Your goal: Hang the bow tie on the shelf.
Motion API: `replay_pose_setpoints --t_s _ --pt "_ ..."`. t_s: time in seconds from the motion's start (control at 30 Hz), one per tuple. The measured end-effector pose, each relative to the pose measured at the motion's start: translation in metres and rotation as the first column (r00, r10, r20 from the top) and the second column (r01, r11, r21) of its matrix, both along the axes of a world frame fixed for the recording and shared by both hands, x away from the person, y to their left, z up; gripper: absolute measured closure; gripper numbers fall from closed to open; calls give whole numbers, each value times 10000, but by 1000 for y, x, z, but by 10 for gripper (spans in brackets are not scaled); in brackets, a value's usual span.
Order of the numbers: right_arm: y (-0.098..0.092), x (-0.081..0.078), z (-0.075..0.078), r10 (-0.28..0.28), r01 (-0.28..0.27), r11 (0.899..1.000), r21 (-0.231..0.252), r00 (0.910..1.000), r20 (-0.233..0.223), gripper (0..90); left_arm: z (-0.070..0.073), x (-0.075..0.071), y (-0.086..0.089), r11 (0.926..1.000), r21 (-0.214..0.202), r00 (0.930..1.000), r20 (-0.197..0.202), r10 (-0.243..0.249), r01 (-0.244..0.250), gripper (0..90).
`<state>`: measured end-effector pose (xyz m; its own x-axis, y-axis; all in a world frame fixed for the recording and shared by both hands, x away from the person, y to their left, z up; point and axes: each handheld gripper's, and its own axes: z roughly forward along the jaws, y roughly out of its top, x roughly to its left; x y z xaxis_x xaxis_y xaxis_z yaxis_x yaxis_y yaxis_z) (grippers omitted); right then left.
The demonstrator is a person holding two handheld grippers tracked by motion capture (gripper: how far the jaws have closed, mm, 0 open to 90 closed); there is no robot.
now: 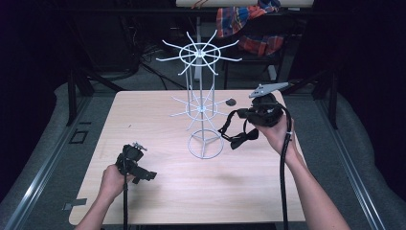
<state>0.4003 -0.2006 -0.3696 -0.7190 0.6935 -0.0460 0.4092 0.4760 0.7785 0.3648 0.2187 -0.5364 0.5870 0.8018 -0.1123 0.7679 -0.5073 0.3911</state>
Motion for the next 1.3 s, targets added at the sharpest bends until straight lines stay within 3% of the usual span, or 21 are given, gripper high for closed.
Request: replay_pose_setpoints --t_s 0.43,1.3 --pt "3 11 -11 -87 94 9995 298 9996 -258 892 0 0 0 10000 -3 10000 4 -23 23 1" --pt "3 22 -24 -278 306 9987 397 9972 -699 892 1 0 0 10000 7 10000 -5 -73 73 1"
